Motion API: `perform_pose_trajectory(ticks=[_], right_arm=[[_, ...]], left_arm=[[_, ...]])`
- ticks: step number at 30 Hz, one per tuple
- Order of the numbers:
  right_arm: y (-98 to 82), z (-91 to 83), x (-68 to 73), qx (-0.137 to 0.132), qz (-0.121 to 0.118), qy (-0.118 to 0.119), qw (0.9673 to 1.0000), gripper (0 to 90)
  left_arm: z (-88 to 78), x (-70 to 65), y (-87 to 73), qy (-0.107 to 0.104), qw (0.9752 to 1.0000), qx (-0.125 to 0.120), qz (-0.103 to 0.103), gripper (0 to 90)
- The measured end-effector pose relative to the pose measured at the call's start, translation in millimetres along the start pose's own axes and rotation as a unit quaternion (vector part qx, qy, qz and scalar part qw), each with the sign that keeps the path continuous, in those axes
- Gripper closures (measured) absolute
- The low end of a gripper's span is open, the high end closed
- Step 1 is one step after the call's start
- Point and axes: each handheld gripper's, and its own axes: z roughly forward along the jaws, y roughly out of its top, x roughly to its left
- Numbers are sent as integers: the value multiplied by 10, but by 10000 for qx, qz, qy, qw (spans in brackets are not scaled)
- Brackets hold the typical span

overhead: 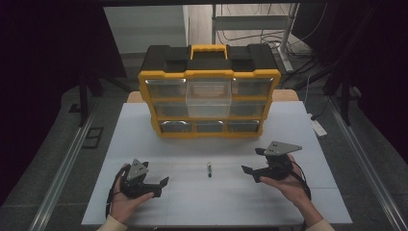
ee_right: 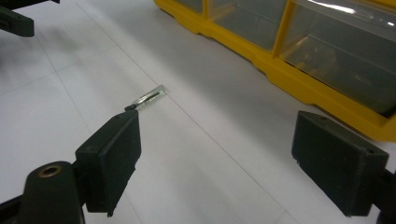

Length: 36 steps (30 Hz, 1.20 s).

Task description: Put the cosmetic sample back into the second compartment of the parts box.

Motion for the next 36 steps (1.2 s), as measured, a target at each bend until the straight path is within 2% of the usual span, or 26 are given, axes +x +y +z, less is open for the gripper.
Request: perform_pose_trajectory(ticks=[16,36], right_arm=[[187,204,94,91,-161,263,9995,159],[307,419,152,263,-330,522,9977,153]], left_arm=[[-1,-5,-2,-21,10000,13,40,63],[-10,-4,-3,-32,10000,5,45,64]])
